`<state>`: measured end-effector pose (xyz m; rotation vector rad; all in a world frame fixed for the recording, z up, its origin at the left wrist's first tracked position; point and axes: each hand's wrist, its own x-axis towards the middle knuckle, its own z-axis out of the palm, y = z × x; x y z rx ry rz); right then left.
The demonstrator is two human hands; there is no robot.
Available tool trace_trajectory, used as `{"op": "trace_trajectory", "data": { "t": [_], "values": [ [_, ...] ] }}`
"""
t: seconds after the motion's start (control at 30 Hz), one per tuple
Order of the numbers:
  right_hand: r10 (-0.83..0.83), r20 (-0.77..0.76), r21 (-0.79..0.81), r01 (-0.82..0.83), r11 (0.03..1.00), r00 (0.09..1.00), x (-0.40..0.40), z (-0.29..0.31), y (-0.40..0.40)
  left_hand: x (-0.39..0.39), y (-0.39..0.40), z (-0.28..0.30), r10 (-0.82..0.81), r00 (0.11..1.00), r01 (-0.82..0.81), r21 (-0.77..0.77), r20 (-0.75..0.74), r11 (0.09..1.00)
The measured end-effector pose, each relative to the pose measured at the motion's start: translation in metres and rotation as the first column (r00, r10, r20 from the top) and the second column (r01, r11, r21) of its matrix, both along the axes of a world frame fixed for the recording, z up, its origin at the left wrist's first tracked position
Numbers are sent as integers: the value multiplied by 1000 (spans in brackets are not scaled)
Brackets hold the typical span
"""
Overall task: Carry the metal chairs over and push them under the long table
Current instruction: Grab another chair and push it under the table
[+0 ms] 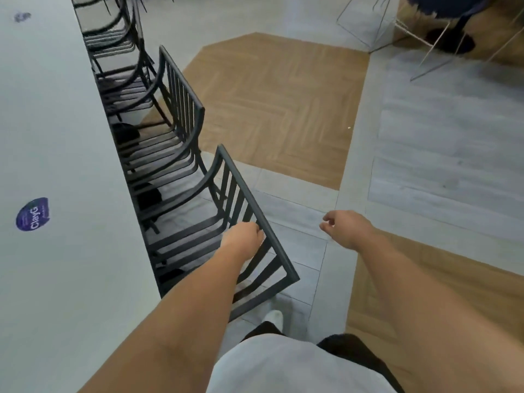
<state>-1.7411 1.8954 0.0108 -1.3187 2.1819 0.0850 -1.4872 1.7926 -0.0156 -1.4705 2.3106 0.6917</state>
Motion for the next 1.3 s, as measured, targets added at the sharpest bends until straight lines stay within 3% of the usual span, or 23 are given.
{"op": "trace_trajectory", "data": {
  "t": [0.27,0.4,0.6,0.93,1.3],
  "values": [
    [340,12,31,-340,940,940,-60,-22,-97,-24,-6,-18,324,946,-324,13,30,946],
    [539,29,27,-539,842,842,-80,-22,-134,-42,16,-22,563,826,-563,-5,12,826],
    [717,29,26,-717,696,697,-95,-8,-179,-70,51,-20,770,637,-771,5,16,637],
    [866,35,9,-866,500,499,-34,0,-258,-63,32,-24,901,434,-898,76,-1,433],
    [979,23,-76,-976,202,201,52,3,-315,-49,14,-19,962,273,-961,47,-10,274]
  ]
}}
